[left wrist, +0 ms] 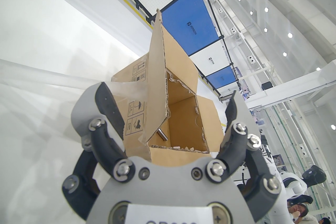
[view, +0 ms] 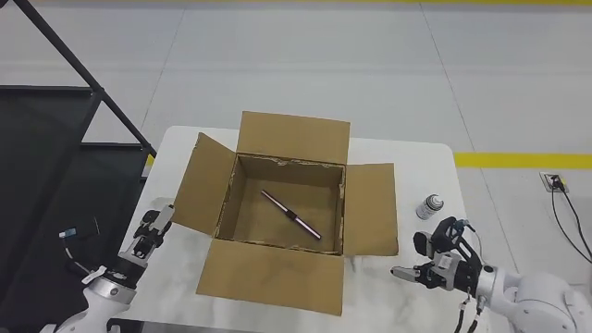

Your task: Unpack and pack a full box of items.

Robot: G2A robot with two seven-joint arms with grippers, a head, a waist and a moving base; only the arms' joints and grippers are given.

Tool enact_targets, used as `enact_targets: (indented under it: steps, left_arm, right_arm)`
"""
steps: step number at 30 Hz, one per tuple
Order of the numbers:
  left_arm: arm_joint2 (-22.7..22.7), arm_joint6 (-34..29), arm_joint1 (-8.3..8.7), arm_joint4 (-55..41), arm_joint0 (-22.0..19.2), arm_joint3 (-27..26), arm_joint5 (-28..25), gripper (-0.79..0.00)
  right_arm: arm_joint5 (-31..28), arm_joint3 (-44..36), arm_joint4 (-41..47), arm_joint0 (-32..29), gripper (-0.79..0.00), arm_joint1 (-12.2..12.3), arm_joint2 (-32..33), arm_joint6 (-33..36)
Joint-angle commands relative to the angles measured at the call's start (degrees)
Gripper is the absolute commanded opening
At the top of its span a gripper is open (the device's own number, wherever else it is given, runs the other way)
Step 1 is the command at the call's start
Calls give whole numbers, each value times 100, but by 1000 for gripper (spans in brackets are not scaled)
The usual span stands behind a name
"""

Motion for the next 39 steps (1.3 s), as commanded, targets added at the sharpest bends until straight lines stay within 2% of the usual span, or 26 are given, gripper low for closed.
enact_targets:
  steps: [1,6,11,14,17,20,25,28,39]
  left_arm:
    - [0,0,0,0,0,-1,1,0]
    - [0,0,0,0,0,-1,1,0]
    - [0,0,0,0,0,-1,1,0]
    - [0,0,0,0,0,-1,1,0]
    - [41,72,-9,23,20,-23,39,0]
    - [62,125,-17,15,29,-29,34,0]
    - [81,182,-28,-20,27,4,35,0]
    - [80,202,-33,-50,38,37,24,0]
    - [75,204,-34,-67,46,43,12,0]
  right_arm:
    - [0,0,-1,0,0,0,0,0]
    - [-25,-29,-33,-4,0,0,-29,-72]
    - [-499,-80,-830,-120,0,29,-282,-604]
    - [-557,-56,-1384,-271,0,33,-393,-1047]
    - [-402,-72,-1939,-455,0,23,-519,-1574]
    - [0,-202,-2588,-661,0,-3,-727,-2108]
    - [1000,-478,-3483,-986,0,-61,-1149,-2916]
    - [1262,-574,-3825,-1035,0,-74,-1375,-2941]
    - [1248,-499,-3805,-944,0,-83,-1540,-2982]
